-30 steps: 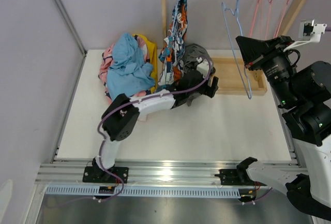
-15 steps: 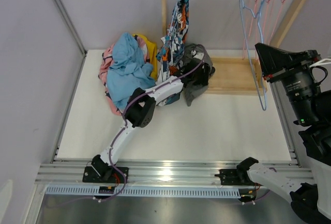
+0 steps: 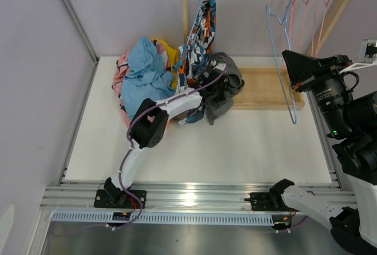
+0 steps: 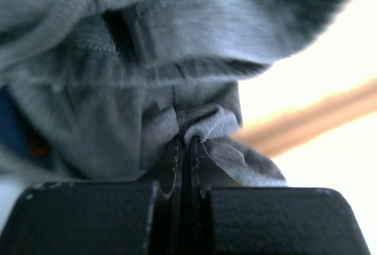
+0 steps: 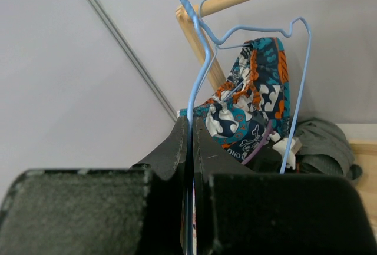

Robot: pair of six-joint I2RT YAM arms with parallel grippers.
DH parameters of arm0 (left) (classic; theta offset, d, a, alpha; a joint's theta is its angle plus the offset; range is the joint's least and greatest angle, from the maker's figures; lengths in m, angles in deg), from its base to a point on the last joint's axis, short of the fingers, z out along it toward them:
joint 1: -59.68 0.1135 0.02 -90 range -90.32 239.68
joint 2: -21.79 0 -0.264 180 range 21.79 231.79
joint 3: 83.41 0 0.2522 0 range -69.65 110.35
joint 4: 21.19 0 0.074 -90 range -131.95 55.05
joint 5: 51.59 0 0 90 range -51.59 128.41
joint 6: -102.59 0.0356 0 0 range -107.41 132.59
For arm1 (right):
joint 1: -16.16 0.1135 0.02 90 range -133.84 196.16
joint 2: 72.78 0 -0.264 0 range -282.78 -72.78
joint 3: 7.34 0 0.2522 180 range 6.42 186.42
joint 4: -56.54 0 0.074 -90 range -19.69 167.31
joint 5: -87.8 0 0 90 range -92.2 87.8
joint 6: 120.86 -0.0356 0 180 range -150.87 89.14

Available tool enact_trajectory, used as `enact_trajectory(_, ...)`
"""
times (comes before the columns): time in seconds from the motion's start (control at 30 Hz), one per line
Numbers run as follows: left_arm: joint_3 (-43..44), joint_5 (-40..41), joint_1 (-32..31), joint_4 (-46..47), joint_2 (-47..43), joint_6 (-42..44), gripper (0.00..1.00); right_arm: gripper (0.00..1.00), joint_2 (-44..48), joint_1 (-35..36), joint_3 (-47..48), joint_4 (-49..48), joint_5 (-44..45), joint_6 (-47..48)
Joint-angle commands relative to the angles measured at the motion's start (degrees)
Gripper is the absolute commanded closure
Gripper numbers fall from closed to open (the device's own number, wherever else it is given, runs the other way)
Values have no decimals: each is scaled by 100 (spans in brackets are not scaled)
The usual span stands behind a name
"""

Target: Remove the shorts from the hanger

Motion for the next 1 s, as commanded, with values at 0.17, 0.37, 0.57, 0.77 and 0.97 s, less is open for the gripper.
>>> enact_trajectory(0.17,-302,451,-1320,-1199,-3598,699,100,100,-318,3,304,-183,334,263)
enact_trajectory(0.37,638,573,-1417,-2140,-4891,830,100,100,-565,3,473,-104,422,203)
enact_trajectory(0.57,1288,1602,-1304,-2581,-5832,1586,100,100,-433,-6,95,-130,413,-35)
enact_trajectory(0.77,1728,1901,-477,-2784,-6096,2183,100,100,-451,-15,-99,-191,483,0)
enact_trajectory(0.97,1834,2509,144,-2221,-6202,3028,99,100,-688,-208,-64,-340,361,79)
